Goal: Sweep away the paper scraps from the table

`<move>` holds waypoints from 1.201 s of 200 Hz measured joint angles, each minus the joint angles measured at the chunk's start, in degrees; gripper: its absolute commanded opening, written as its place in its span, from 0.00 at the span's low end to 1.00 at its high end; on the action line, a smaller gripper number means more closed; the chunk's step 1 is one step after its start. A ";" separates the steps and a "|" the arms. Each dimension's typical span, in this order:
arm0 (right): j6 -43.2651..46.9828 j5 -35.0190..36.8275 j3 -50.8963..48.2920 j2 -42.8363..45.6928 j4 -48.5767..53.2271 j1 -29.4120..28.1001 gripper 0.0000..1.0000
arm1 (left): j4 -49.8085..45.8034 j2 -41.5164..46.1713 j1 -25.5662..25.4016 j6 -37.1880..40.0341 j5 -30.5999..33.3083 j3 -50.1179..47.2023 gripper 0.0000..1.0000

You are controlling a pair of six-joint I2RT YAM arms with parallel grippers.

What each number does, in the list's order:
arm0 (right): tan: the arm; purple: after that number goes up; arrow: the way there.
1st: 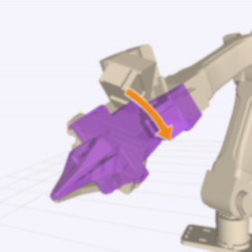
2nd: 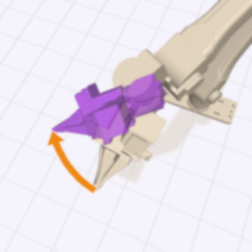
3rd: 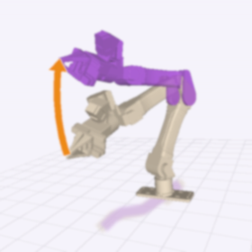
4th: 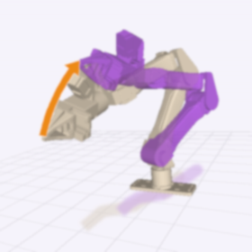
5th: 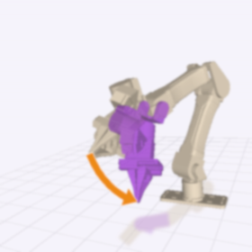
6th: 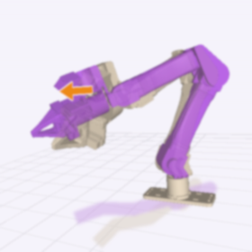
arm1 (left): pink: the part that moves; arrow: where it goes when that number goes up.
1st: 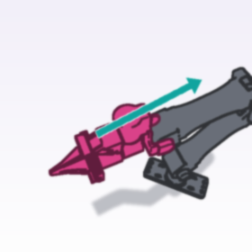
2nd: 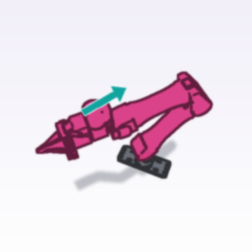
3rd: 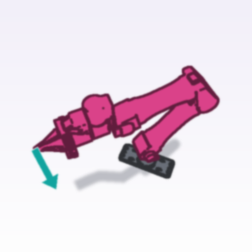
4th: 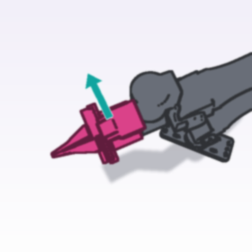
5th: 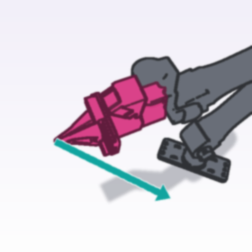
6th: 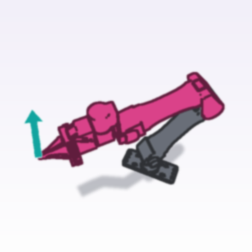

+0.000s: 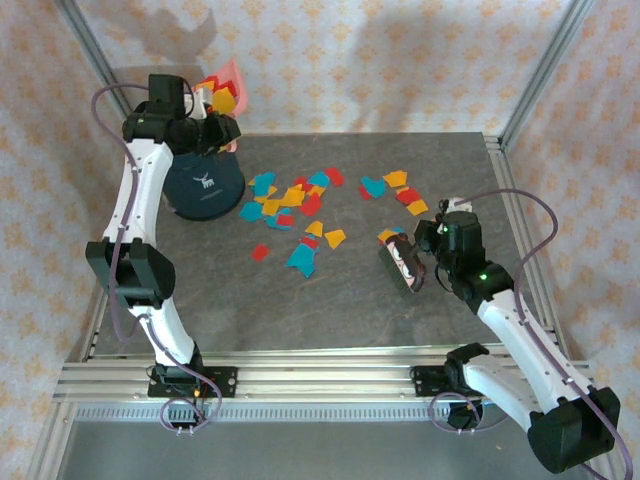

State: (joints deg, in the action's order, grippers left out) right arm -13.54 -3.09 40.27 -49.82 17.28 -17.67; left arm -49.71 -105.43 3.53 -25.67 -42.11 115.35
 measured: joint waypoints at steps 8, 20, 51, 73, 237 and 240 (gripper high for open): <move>0.00 0.00 0.00 0.00 0.00 0.00 0.00 | 1.90 0.02 0.33 -1.40 -0.96 -1.05 0.00; 0.00 -0.02 0.00 0.00 0.13 0.00 0.00 | 4.37 0.04 0.66 -3.23 -2.12 -2.80 0.00; 0.00 -0.17 0.00 0.07 0.79 0.00 0.00 | 8.98 0.04 1.62 -7.34 -4.22 -5.73 0.00; 0.00 -0.26 0.00 0.07 0.98 0.00 0.00 | 12.44 0.26 2.27 -10.05 -5.55 -7.43 0.00; -0.07 -0.44 0.00 0.07 1.27 0.00 0.00 | 36.02 5.42 3.89 -29.90 -10.01 -21.97 0.00; -0.09 -0.44 0.00 0.07 1.27 0.00 0.00 | 36.54 5.49 3.89 -30.14 -10.01 -22.23 0.00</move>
State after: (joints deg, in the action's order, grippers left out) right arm -13.63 -3.53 40.27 -49.76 18.55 -17.67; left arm -13.17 -99.94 7.42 -55.81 -52.12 93.12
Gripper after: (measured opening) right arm 0.253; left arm 0.248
